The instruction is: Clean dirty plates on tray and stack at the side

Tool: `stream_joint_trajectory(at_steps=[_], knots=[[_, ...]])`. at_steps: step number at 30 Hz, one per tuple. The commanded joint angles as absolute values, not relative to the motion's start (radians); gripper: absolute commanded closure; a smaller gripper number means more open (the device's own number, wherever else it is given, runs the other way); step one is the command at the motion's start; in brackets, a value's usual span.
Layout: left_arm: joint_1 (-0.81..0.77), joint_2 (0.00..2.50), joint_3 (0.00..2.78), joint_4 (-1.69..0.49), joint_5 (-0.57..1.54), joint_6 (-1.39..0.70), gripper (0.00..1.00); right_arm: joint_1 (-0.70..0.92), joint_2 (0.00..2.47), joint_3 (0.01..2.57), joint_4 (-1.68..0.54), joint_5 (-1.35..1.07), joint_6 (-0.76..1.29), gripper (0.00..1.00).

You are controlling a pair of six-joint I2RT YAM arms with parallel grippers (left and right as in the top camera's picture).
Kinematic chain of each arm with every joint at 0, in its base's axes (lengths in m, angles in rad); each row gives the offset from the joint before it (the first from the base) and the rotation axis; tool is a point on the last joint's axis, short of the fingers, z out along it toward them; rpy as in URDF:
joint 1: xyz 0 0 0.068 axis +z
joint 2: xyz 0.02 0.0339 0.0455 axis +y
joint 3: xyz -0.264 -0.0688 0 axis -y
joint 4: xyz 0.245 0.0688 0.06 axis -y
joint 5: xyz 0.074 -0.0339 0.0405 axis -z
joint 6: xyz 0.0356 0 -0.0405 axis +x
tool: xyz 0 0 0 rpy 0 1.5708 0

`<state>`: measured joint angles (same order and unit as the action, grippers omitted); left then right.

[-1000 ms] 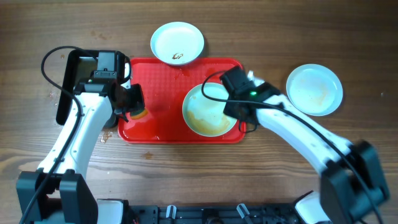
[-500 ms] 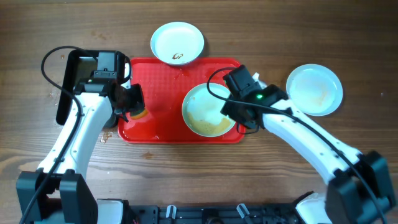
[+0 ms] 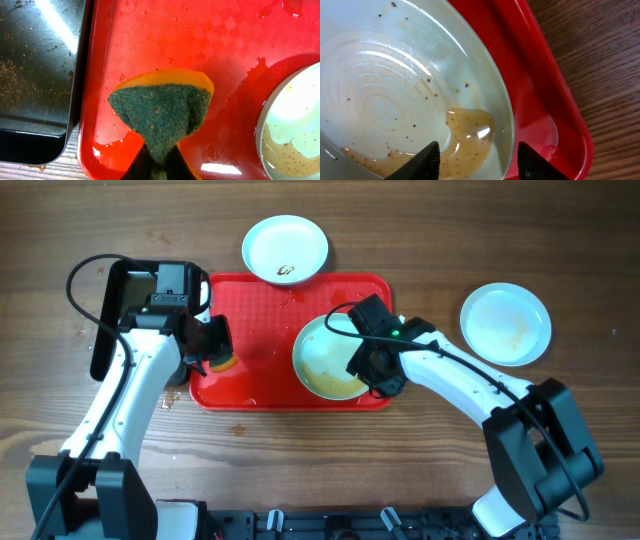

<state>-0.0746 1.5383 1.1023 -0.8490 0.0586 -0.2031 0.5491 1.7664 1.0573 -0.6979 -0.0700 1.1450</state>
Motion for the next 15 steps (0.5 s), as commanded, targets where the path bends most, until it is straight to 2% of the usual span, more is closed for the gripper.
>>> stream_joint_trajectory(at_steps=[1, 3, 6, 8, 15], knots=[[-0.069, 1.545, 1.1, -0.856, 0.075, -0.19, 0.96, 0.535, 1.779, 1.022, -0.696, -0.03, 1.211, 0.5], [-0.069, 1.545, 1.1, -0.858, 0.075, -0.19, 0.96, 0.52, 1.779, 1.021, -0.696, -0.015, 1.213, 0.61], [-0.069, 1.545, 1.1, -0.858, 0.075, -0.19, 0.96, 0.488, 1.779, 1.021, -0.695, -0.015, 1.215, 0.63], [-0.069, 1.545, 1.1, -0.859, 0.075, -0.19, 0.96, 0.472, 1.779, 1.021, -0.688, -0.004, 1.215, 0.75], [-0.069, 1.545, 1.1, -0.859, 0.075, -0.19, 0.96, 0.47, 1.812, 1.021, -0.628, -0.005, 1.205, 0.8]])
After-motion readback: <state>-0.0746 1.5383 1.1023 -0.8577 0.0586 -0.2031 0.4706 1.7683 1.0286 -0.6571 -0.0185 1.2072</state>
